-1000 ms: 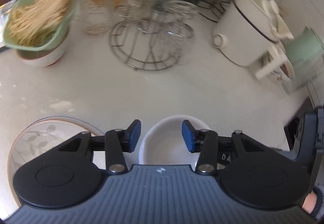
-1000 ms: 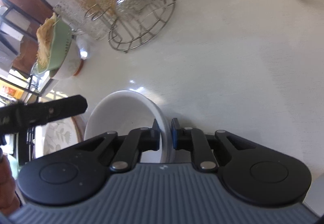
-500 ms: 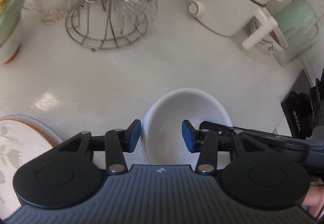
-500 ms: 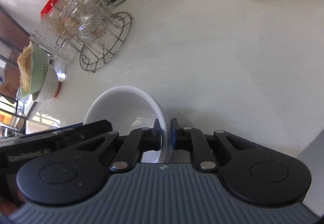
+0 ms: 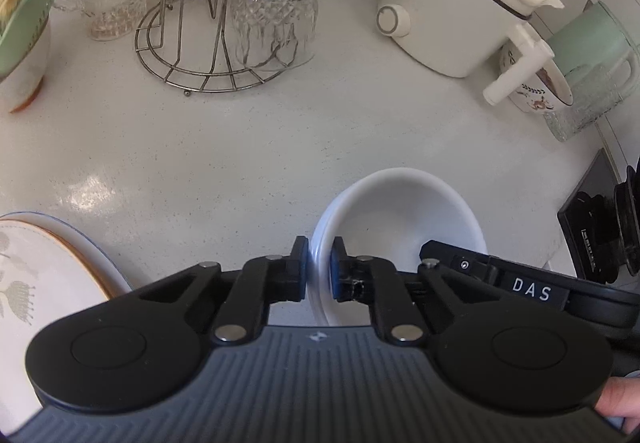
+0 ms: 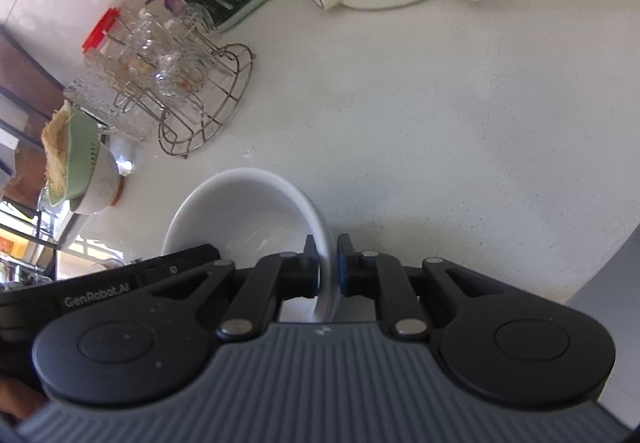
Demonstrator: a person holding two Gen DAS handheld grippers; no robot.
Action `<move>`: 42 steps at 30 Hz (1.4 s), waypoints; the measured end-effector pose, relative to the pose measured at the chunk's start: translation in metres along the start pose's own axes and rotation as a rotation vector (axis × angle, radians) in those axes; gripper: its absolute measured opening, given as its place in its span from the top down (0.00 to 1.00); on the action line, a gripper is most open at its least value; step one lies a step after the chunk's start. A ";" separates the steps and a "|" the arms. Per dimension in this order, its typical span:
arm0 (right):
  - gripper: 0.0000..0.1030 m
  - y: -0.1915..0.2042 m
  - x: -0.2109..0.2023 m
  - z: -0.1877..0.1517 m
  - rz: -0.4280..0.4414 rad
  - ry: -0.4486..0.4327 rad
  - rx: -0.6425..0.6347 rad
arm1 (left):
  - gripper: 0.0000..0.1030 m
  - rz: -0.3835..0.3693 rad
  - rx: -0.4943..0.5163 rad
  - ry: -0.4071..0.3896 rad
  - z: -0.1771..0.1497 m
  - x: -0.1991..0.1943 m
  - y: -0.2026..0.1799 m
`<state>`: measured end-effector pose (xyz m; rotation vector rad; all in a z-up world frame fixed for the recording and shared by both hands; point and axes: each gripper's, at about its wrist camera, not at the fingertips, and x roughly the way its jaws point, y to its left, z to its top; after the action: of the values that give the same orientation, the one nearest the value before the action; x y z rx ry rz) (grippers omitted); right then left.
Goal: Organize plates and bowls
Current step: 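Carry the ceramic bowl over the leaf plate stack with both grippers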
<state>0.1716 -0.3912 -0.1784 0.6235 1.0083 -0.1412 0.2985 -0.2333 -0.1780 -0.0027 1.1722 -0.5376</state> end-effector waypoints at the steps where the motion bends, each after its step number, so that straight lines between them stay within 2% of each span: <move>1: 0.88 0.000 -0.001 0.000 0.001 -0.002 0.000 | 0.87 0.001 -0.005 0.003 0.000 0.000 0.000; 5: 0.88 -0.005 0.002 -0.004 0.021 0.018 0.028 | 0.86 0.018 -0.022 0.032 -0.003 0.005 0.003; 7: 0.88 -0.005 0.003 -0.006 0.033 0.027 0.037 | 0.79 0.032 -0.021 0.038 -0.007 0.008 0.004; 8: 0.88 -0.004 0.003 -0.006 0.028 0.026 0.027 | 0.71 0.030 -0.025 0.045 -0.008 0.010 0.004; 9: 0.88 -0.003 0.003 -0.007 0.026 0.025 0.022 | 0.68 0.025 -0.033 0.051 -0.010 0.012 0.005; 11: 0.88 -0.003 0.004 -0.007 0.025 0.029 0.026 | 0.68 0.022 -0.046 0.040 -0.013 0.012 0.008; 13: 0.88 -0.004 0.004 -0.008 0.020 0.030 0.032 | 0.76 0.021 -0.051 0.033 -0.014 0.011 0.009; 14: 0.88 -0.003 0.004 -0.008 0.017 0.031 0.035 | 0.84 0.008 -0.054 0.037 -0.013 0.010 0.008; 15: 0.88 -0.003 0.003 -0.009 0.016 0.031 0.037 | 0.84 0.008 -0.054 0.036 -0.013 0.008 0.007; 24: 0.88 -0.002 -0.018 -0.008 0.031 0.008 0.073 | 0.85 0.003 -0.025 0.019 -0.004 -0.017 -0.005; 31: 0.88 0.010 -0.039 -0.010 0.032 0.015 0.052 | 0.85 0.005 -0.049 0.018 -0.006 -0.044 -0.008; 42: 0.88 0.030 -0.080 -0.006 0.066 -0.012 -0.001 | 0.84 -0.003 -0.091 -0.046 -0.007 -0.101 -0.018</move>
<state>0.1354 -0.3770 -0.1016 0.6539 0.9746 -0.0867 0.2573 -0.2071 -0.0878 -0.0942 1.1514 -0.4843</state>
